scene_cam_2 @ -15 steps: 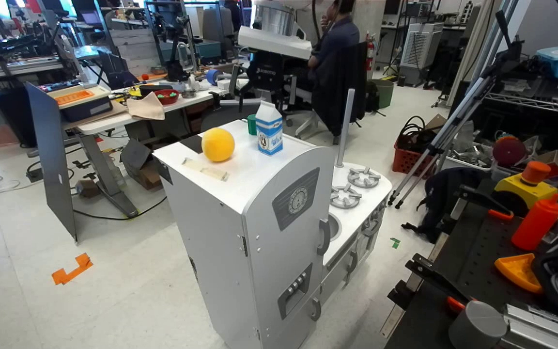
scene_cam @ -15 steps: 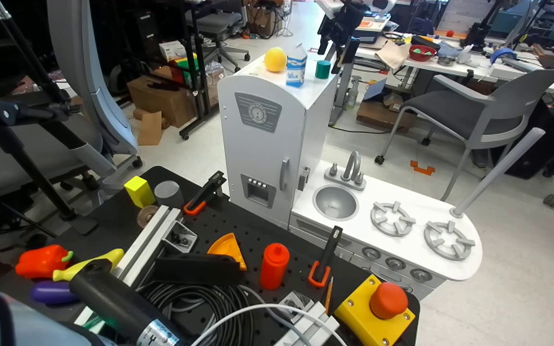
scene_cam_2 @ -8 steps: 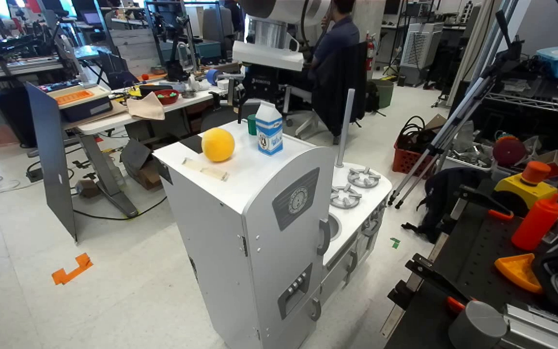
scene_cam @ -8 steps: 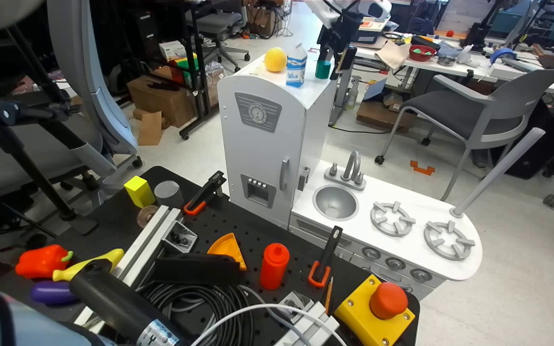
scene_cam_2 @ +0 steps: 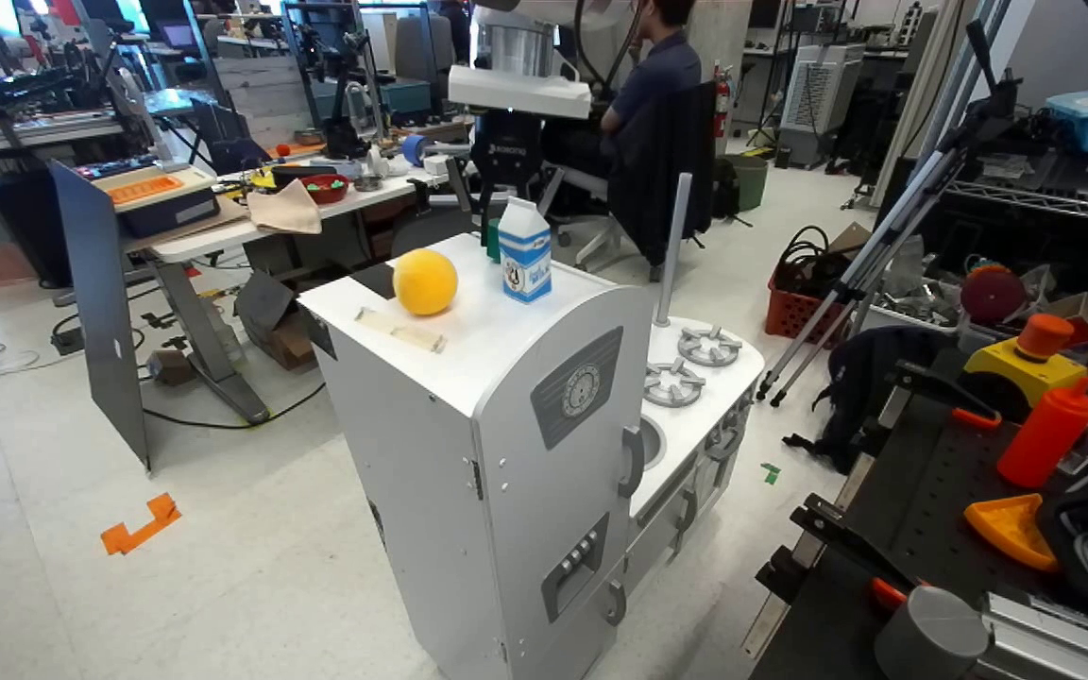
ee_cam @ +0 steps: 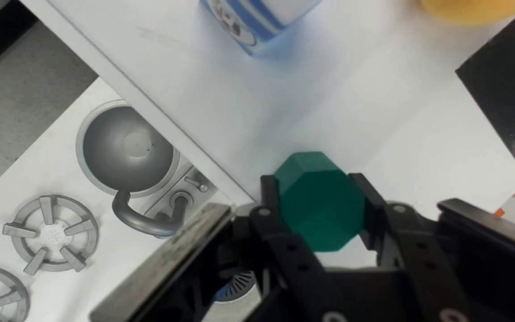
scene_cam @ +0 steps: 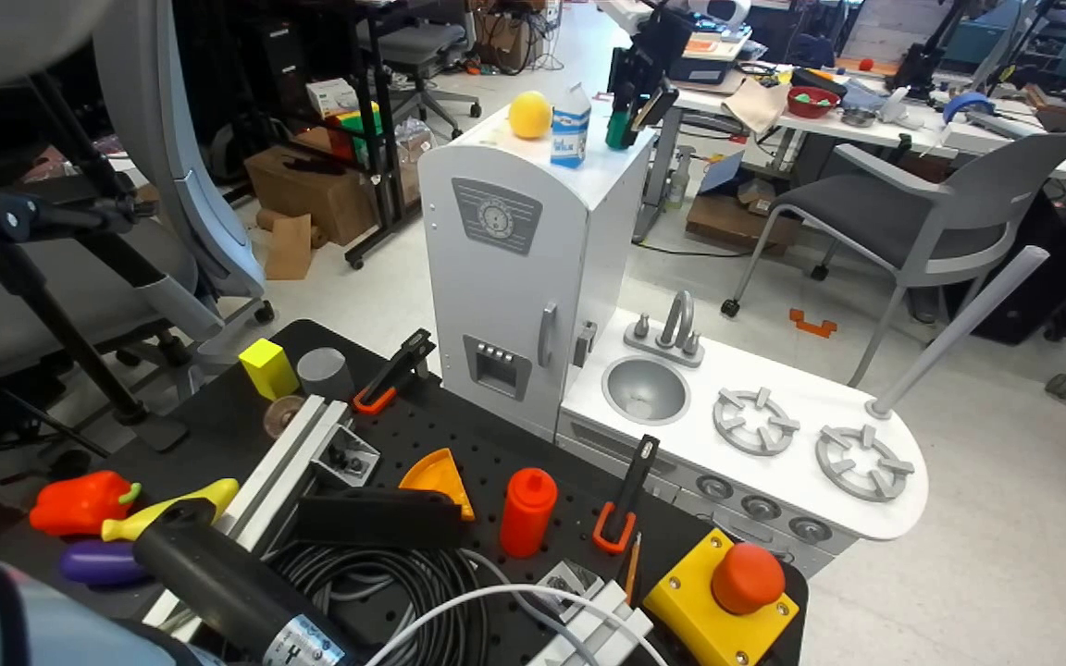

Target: Move the green block closer to you

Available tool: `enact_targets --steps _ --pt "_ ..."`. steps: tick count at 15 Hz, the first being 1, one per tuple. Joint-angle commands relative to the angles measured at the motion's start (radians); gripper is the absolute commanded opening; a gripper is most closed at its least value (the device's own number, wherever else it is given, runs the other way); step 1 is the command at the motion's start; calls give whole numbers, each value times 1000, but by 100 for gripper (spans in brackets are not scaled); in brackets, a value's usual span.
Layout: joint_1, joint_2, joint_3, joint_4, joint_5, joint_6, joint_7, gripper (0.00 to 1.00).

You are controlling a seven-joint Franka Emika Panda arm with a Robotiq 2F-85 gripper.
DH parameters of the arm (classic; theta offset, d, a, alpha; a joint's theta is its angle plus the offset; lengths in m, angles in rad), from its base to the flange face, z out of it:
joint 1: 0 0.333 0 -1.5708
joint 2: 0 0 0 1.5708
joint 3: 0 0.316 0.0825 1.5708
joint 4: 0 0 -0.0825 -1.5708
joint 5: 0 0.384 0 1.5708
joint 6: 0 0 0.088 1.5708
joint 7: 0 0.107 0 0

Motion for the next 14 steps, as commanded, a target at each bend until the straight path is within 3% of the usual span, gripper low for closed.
enact_targets --steps 1,8,14 --pt "1 9 -4 51 -10 -46 13 17" --pt "8 -150 -11 -96 -30 0 -68 17" --pt "32 -380 -5 -353 -51 61 -170 17"
